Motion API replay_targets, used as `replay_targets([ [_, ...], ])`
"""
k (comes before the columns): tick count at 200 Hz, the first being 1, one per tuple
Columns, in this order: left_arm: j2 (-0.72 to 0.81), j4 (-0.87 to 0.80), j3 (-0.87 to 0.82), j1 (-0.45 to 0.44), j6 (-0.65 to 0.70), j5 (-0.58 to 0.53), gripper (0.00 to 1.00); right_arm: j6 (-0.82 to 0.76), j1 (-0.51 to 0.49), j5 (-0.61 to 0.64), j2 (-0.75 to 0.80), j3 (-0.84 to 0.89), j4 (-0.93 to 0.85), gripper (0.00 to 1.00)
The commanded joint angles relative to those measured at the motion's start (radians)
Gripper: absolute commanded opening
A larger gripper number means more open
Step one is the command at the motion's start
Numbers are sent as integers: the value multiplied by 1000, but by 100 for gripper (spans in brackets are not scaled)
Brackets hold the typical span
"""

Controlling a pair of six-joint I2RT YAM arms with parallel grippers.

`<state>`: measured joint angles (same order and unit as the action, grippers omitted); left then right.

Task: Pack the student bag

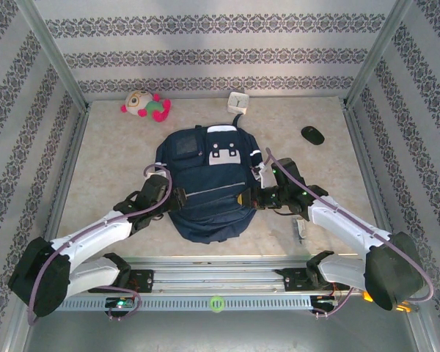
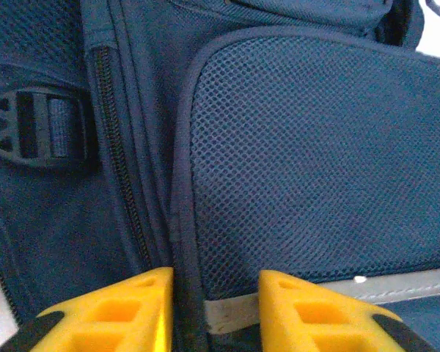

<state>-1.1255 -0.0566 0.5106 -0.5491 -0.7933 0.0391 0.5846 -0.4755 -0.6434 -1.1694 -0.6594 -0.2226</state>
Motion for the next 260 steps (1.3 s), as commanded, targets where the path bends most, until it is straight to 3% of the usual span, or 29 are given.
replay_targets([
  [1, -23, 193, 1, -41, -130, 94, 21, -24, -3, 39, 14, -32, -16, 0],
  [24, -48, 259, 9, -100, -197, 46, 8, -20, -14, 51, 19, -44, -21, 0],
  [38, -63, 301, 20, -135, -227, 8, 5, -15, -41, 70, 25, -59, -32, 0],
  [86, -141, 397, 89, -232, -254, -105, 4, 74, -200, 181, 26, -83, 16, 0],
  [129, -205, 451, 124, -258, -257, -118, 4, 175, -327, 232, -72, -95, 178, 0],
  [187, -102, 309, 112, -258, -189, -259, 0, 153, -325, 196, -66, -94, 133, 0],
  [223, -61, 208, 115, -223, -78, -277, 0, -9, -262, 163, 42, -130, -111, 37],
  [260, -54, 128, 144, -131, 7, -187, 0, -311, -161, 149, 150, -207, -334, 42],
])
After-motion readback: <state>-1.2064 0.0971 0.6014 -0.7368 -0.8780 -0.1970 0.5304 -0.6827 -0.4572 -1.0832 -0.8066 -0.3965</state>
